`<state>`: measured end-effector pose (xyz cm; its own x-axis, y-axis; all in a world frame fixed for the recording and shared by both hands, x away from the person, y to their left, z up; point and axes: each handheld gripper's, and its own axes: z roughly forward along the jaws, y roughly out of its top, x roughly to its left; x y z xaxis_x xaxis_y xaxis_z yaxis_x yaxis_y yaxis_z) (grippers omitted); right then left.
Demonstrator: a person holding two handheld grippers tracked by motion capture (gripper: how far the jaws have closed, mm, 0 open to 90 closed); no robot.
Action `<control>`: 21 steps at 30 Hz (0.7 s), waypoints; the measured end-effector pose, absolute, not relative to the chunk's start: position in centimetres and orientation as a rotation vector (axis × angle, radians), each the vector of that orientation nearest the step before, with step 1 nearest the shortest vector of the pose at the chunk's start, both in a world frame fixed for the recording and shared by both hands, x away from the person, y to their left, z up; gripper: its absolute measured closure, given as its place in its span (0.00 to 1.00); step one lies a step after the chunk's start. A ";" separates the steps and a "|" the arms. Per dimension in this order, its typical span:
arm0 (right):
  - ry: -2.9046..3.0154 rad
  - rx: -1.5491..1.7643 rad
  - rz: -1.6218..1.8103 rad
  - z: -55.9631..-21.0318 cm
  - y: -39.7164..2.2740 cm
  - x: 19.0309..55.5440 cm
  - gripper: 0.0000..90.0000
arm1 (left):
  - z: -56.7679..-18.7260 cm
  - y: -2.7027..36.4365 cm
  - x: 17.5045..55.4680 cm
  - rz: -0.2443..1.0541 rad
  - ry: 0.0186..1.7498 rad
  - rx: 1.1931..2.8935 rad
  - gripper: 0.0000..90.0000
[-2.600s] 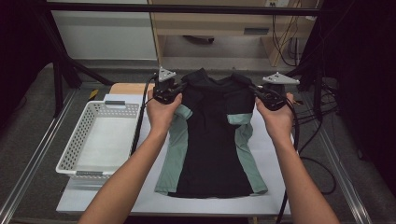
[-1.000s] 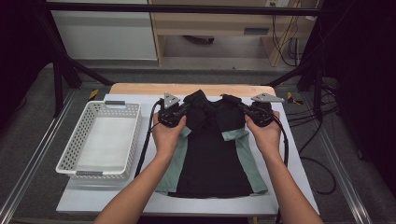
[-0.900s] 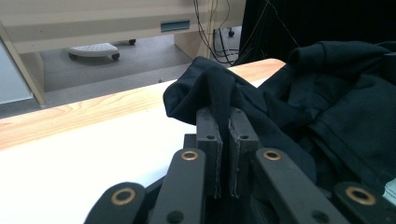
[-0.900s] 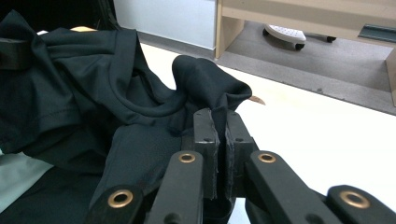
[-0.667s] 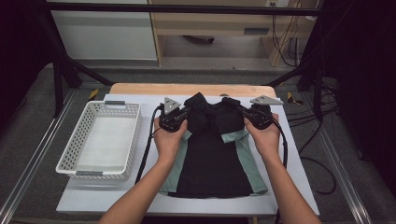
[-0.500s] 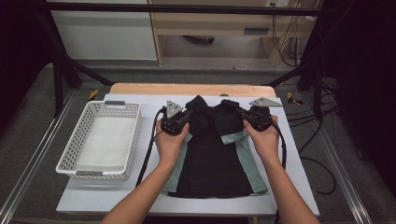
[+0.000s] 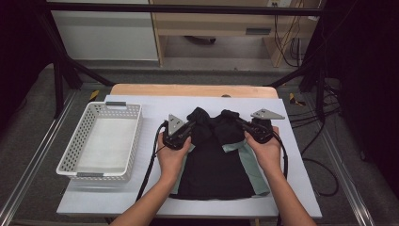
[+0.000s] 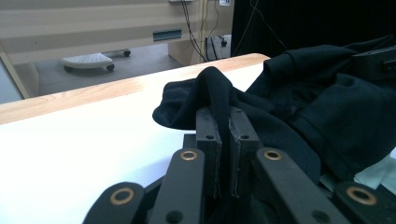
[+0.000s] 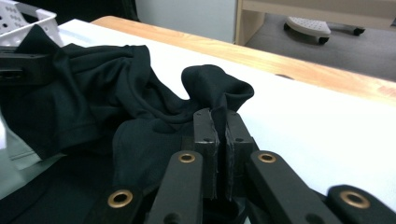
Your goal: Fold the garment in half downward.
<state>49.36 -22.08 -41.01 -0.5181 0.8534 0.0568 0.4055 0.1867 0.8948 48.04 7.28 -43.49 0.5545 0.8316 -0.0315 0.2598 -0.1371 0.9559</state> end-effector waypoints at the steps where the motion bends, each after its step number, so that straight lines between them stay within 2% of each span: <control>1: 2.009 1.173 1.295 -41.2 -22.0 49.2 0.96 | -43.7 7.3 47.8 0.649 0.921 1.678 0.94; 21: 2.101 1.122 1.244 -43.0 -21.5 45.5 0.96 | -45.8 9.2 43.9 0.645 0.826 1.807 0.90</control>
